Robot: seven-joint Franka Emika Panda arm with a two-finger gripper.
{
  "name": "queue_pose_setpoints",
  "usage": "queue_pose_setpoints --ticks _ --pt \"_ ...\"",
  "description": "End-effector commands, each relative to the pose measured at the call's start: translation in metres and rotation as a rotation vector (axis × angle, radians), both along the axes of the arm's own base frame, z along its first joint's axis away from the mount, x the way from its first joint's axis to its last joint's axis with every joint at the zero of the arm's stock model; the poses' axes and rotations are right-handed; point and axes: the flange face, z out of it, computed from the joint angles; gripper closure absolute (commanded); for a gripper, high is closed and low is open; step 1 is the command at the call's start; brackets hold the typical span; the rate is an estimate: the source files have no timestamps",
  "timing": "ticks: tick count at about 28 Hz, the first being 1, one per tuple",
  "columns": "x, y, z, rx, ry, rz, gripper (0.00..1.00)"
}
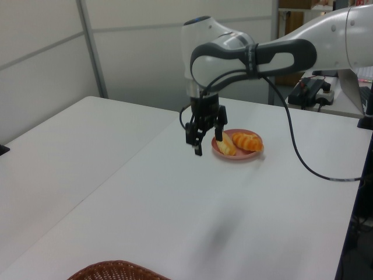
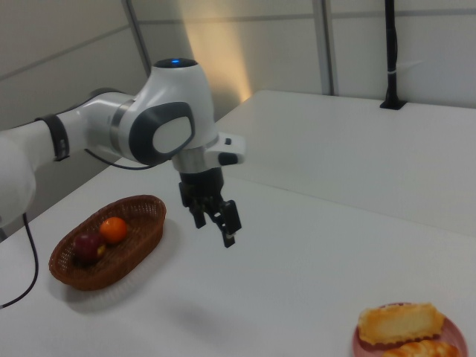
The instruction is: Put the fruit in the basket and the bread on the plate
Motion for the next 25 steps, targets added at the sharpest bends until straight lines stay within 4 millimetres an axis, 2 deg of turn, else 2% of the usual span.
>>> queue_pose_setpoints --ticks 1,13,25 --pt "-0.011 0.002 -0.003 -0.024 0.003 0.057 0.00" --pt "-0.016 0.000 0.016 -0.060 -0.021 0.085 0.00" --pt "-0.016 -0.015 0.029 -0.072 -0.015 0.064 0.00"
